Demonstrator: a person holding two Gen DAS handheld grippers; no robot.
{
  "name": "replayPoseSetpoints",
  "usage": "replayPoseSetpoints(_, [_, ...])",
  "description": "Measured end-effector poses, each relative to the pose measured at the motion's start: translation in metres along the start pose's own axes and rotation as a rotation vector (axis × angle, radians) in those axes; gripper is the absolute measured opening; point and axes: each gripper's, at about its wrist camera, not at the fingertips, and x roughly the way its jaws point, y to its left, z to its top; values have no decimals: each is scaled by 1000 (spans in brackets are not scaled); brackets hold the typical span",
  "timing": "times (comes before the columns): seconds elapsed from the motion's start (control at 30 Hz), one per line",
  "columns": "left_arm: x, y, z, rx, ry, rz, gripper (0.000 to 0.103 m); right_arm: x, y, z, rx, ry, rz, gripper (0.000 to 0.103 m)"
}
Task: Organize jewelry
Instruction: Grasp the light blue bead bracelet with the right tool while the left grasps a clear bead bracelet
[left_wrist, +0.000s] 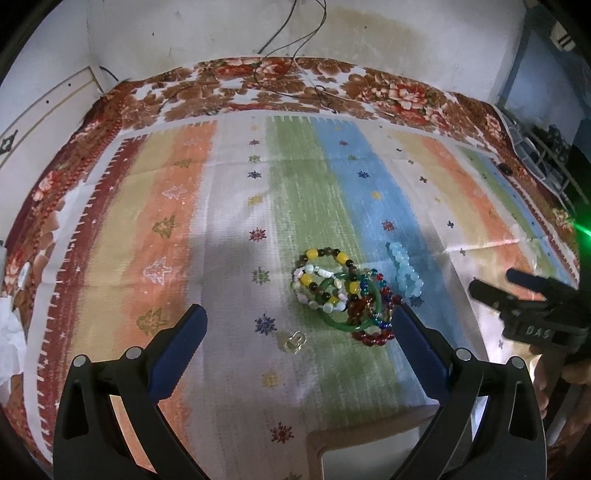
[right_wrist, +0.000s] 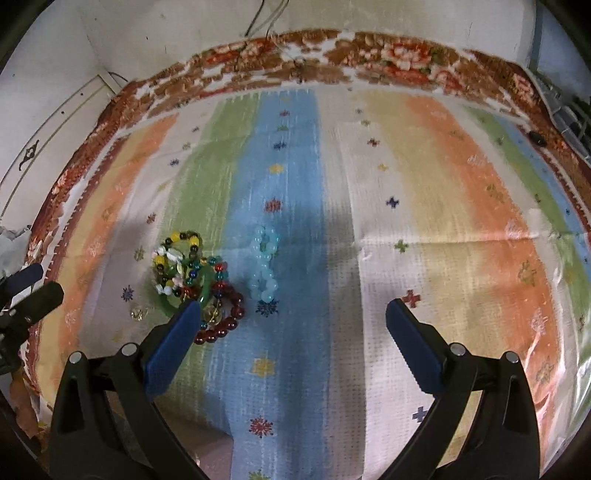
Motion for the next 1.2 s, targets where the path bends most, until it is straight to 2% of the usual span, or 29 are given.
replayPoseSetpoints(0.23, [29,1,6,6,65,2,97,16,-4,7,39,49,41,98])
replayPoseSetpoints(0.4, [35,4,10,11,55,-14,97,28,-1,11,32,71,45,98])
replayPoseSetpoints(0.5, [44,4,12,6,77,-22,90,40,-1,15,39,91,28,98])
replayPoseSetpoints(0.6, [57,6,13,13,106,-13,87,50,-2,19,54,109,31,98])
replayPoseSetpoints(0.7, [70,8,14,29,133,-2,77,58,-3,22,61,120,34,98])
replayPoseSetpoints(0.93, [91,19,17,-4,188,-31,54,73,-1,27,62,140,39,98])
replayPoseSetpoints(1.0, [97,18,17,2,197,-26,53,77,0,27,61,145,40,98])
replayPoseSetpoints(1.07, [102,17,18,7,205,-33,47,80,0,28,59,149,40,95])
replayPoseSetpoints(1.2, [111,17,22,18,218,-18,46,90,3,31,66,165,50,90])
